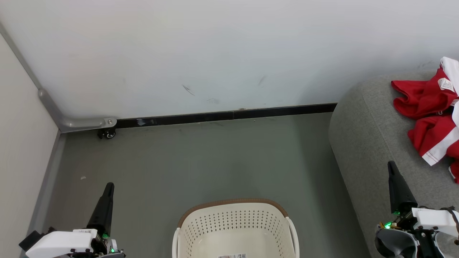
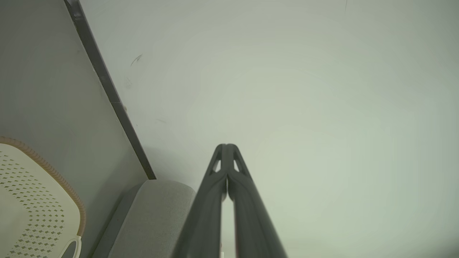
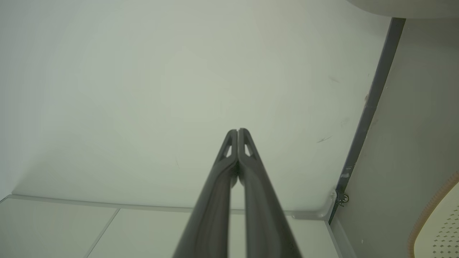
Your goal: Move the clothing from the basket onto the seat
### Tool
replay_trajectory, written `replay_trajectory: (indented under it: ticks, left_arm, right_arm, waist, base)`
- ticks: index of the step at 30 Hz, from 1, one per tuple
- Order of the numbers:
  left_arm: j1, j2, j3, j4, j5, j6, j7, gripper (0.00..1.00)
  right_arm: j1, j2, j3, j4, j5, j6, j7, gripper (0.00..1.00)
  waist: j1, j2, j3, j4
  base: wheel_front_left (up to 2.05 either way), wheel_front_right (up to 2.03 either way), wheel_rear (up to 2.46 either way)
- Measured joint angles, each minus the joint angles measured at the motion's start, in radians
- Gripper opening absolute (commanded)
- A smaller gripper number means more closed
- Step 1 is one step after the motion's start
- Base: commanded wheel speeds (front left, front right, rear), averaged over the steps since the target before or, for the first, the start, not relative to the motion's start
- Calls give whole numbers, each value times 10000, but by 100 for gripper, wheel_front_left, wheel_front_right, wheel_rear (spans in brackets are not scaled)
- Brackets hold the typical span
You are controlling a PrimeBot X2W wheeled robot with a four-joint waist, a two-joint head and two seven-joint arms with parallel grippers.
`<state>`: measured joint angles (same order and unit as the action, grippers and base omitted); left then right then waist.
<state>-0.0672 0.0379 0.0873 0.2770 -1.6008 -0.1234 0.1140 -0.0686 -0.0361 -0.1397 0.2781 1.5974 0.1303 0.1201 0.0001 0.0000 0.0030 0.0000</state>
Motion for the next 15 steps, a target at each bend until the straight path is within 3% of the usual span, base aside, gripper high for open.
replay_trajectory:
  ticks: [15]
  left_arm:
    - [0, 0, 0, 0, 0, 0, 0, 0]
  right_arm:
    - [0, 0, 2, 0, 0, 0, 0, 0]
  waist:
    - [0, 0, 0, 0]
  base:
    - [0, 0, 0]
